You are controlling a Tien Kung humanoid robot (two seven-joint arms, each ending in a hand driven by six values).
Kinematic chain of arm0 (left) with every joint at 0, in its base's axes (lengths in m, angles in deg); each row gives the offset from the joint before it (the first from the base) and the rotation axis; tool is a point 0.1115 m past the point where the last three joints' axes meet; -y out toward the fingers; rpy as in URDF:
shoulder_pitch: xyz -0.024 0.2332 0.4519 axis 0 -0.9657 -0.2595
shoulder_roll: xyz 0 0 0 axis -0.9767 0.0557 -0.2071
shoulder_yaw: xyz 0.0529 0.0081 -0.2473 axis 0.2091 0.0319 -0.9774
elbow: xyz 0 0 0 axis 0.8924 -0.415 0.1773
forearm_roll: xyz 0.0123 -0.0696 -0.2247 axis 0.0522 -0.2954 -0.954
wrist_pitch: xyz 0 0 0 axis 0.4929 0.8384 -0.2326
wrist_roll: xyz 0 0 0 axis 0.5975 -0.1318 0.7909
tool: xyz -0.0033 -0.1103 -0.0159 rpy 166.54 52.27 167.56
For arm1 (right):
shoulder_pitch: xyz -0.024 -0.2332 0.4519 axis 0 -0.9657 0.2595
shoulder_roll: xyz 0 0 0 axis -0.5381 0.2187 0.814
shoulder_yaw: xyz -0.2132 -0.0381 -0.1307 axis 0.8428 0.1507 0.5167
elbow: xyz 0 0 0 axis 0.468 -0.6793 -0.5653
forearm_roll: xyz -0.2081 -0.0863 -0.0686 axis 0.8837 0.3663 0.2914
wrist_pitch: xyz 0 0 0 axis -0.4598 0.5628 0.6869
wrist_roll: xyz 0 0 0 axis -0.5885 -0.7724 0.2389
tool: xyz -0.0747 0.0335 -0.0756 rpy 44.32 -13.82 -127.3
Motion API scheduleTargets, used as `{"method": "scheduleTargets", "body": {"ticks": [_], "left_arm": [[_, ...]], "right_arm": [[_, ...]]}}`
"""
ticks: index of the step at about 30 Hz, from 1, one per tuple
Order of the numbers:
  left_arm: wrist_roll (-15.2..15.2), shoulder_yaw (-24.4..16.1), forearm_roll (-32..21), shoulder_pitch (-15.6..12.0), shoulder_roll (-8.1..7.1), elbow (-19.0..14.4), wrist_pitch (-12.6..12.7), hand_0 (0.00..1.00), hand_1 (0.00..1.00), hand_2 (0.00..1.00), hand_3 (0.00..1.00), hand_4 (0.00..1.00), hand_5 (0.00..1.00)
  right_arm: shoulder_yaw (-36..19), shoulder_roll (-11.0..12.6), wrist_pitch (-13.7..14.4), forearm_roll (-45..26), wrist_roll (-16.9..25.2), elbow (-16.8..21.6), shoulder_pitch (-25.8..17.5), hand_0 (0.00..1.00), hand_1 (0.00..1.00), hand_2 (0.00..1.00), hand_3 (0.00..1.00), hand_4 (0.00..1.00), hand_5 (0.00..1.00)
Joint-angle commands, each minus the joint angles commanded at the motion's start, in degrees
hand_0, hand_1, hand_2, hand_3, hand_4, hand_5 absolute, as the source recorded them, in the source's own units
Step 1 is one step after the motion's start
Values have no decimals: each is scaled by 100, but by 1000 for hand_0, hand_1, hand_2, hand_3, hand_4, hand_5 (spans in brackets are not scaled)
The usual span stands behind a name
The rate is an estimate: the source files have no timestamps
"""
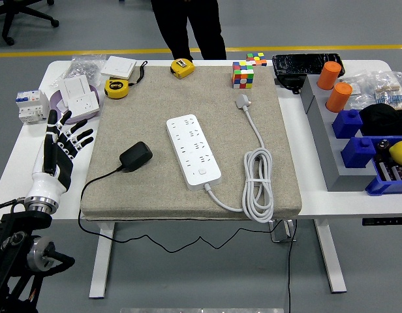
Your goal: Pick up the plug,place it near the board,insert it into the board,press the button
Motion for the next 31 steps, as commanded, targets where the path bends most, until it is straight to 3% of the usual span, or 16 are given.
{"method": "scheduleTargets", "body": {"ticks": [5,6,10,12,17,18,23,24,31], "left_arm": [[-10,-50,92,41,0,16,49,728,664,598,557,998,998],[-13,-68,106,39,0,16,61,704,570,544,498,998,930],[-24,-111,167,-3,0,3,107,704,570,544,498,998,930],[-50,-132,271,-29,0,-4,164,671,556,531,510,998,882],[-140,-157,580,-45,0,-3,268,671,556,531,510,998,882],[-157,-156,627,-49,0,-6,280,605,484,453,522,973,806],[-256,-155,869,-45,0,4,273,605,484,453,522,973,806],[-266,-161,906,-42,0,4,279,464,325,336,491,951,786],[-314,-192,1060,-27,0,2,316,464,325,336,491,951,786]], "right_arm": [[-218,-3,-26,236,-67,0,32,837,729,703,646,942,611],[-235,-3,-30,265,-71,0,34,837,729,703,646,942,610],[-422,-30,-43,464,-104,0,42,837,729,703,646,942,610],[-372,-51,-34,435,-83,0,44,836,729,702,646,941,609],[-253,-86,-30,336,-60,0,81,836,729,702,646,941,609],[-238,-93,-27,318,-55,0,84,836,729,702,647,941,609],[-237,-107,-27,316,-57,0,92,836,729,702,647,941,609],[-242,-107,-26,318,-57,0,93,837,729,702,645,941,608],[-298,-100,-33,381,-78,0,79,837,729,702,645,941,608]]}}
